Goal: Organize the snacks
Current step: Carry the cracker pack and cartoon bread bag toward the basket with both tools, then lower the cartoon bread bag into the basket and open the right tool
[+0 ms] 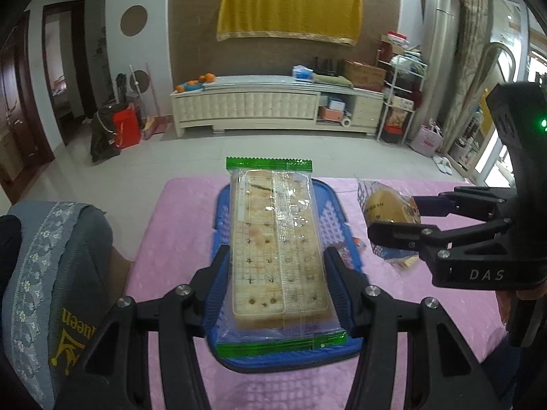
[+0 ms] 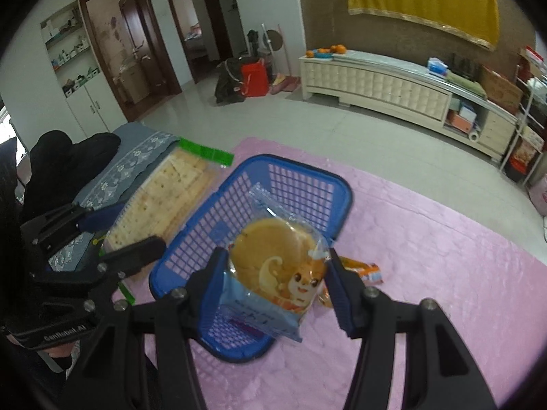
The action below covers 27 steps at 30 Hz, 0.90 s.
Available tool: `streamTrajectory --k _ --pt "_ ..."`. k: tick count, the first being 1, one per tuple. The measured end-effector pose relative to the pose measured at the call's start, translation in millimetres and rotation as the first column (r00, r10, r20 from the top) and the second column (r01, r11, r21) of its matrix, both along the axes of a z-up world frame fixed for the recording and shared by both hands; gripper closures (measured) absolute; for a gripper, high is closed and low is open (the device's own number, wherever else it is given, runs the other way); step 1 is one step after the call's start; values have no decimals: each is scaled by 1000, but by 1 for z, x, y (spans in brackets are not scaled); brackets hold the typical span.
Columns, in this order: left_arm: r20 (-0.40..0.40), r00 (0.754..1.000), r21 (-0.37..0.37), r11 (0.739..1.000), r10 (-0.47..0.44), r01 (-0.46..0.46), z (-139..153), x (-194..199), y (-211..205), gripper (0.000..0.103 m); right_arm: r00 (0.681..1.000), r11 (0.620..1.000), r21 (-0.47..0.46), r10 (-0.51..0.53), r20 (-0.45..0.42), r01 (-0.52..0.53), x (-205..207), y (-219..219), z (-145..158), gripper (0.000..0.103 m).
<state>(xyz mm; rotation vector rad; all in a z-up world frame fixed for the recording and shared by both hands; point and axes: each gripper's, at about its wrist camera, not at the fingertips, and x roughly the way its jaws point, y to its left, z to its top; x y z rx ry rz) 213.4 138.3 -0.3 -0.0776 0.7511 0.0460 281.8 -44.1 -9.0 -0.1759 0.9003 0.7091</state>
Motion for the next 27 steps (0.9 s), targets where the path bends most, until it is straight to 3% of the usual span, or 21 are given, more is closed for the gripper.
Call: streamTrajectory --k 15,23,25,27 --pt "-53 998 -13 999 35 -36 -30 34 35 52 995 997 -59 38 -90 -44 42 56 -56 42" --pt "-59 997 -16 999 45 -46 -40 43 39 52 995 995 -76 59 -82 -65 59 74 -65 42" --pt "-65 996 -12 998 56 -57 -42 42 41 52 997 995 -84 55 -60 -60 61 79 -67 36" --pt "-68 996 -17 998 63 -64 -42 41 43 52 998 995 -88 43 -56 -48 65 80 -71 20"
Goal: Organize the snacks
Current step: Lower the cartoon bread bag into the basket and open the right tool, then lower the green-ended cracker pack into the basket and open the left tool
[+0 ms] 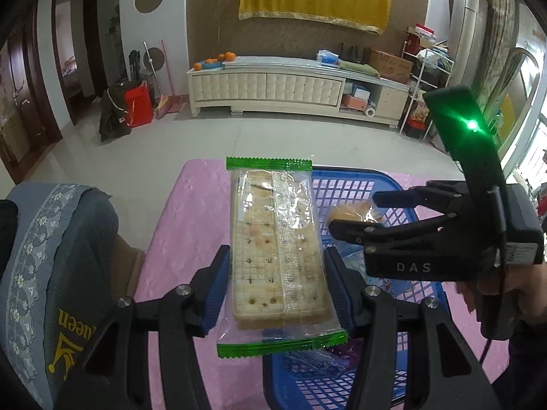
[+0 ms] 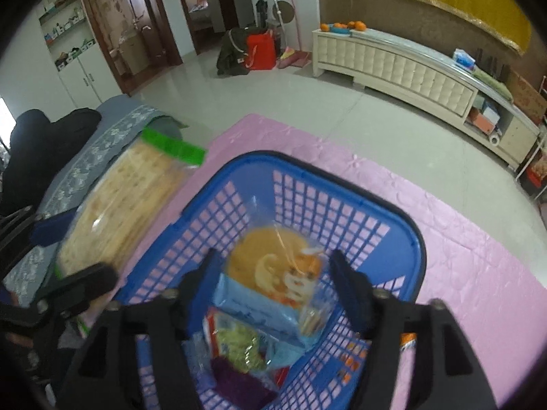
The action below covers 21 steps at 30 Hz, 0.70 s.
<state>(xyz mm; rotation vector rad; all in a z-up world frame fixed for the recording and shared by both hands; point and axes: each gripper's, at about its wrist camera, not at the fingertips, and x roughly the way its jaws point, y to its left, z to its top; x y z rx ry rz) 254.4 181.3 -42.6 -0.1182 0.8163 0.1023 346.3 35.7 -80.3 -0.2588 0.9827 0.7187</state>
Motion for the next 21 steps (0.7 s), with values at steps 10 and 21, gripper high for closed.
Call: streamTrajectory --k 10,21 --pt "12 1000 -17 1000 -5 5 9 -8 -4 52 999 999 9 -50 4 50 -14 -31 10 8" --pt "39 997 -17 998 -63 63 24 -20 -36 52 993 993 16 -118 31 118 -39 -66 34 8"
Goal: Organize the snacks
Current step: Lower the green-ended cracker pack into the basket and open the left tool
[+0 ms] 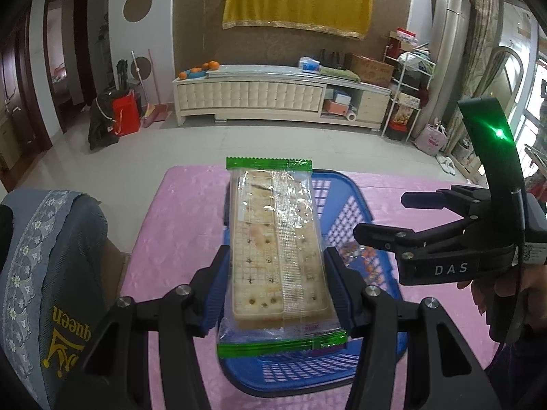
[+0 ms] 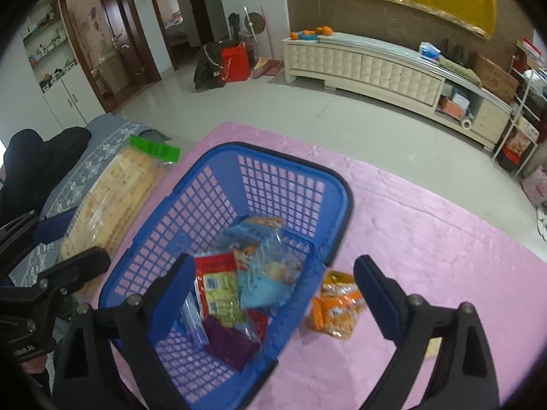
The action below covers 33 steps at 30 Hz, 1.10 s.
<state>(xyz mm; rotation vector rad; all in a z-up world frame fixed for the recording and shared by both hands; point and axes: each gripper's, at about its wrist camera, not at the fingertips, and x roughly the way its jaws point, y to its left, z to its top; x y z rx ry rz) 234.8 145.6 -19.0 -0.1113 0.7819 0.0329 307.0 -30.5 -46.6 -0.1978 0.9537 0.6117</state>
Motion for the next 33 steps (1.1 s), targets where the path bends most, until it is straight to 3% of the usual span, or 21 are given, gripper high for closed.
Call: streamTrajectory --k 10,33 --pt "0 998 -15 998 -60 60 -3 0 -21 52 997 997 -11 -72 0 72 -9 -24 3 8" --pt "-102 990 -49 994 -101 96 -44 79 -21 51 979 980 16 -199 -50 200 42 -56 -30 8"
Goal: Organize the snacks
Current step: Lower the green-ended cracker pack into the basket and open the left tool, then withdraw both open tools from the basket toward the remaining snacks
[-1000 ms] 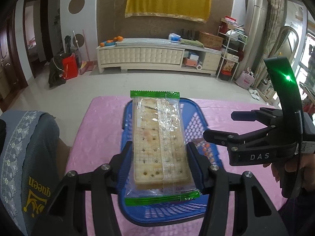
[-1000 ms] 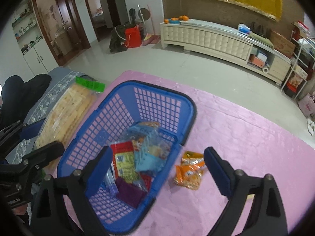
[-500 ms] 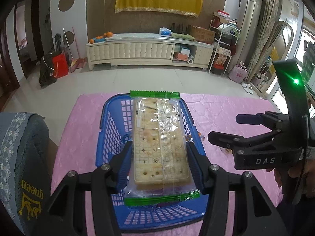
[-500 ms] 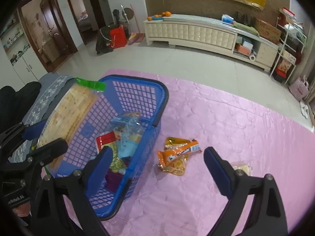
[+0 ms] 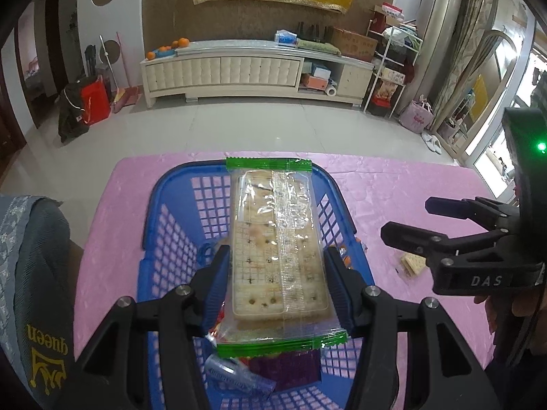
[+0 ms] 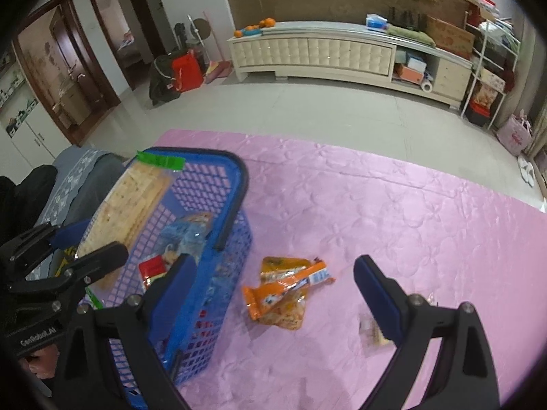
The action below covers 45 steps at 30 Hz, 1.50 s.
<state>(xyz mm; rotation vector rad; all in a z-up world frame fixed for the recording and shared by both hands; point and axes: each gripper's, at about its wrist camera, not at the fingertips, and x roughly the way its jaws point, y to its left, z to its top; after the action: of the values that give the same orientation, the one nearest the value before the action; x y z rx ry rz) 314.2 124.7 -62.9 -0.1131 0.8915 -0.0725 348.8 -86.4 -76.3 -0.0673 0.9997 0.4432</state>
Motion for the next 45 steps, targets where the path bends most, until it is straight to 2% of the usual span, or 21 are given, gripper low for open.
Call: streamTrajectory --k 4,6,8,19,32,34,45 --pt "0 1000 12 999 -29 29 -3 10 -9 48 999 999 6 -33 2 33 5 -9 -1 8" --pt "-11 999 14 999 -40 40 -4 9 -11 33 999 999 17 -43 -11 43 7 -15 -3 8" --pt "-6 999 28 998 -51 52 -1 4 -14 31 999 999 17 -42 -15 43 5 -18 -3 8" --pt "27 998 24 999 -49 48 30 -29 -20 31 1000 999 36 -29 12 28 -25 -27 23 8" --pt "91 993 27 997 -76 74 67 -70 -54 28 996 998 36 -45 75 43 -77 -56 64 8" --pt "100 991 36 996 -87 83 69 -75 -61 24 995 998 37 -49 84 46 -84 -63 68 8" --pt "107 978 70 982 -181 174 71 -90 -111 24 991 996 18 -86 101 85 -113 -102 73 8"
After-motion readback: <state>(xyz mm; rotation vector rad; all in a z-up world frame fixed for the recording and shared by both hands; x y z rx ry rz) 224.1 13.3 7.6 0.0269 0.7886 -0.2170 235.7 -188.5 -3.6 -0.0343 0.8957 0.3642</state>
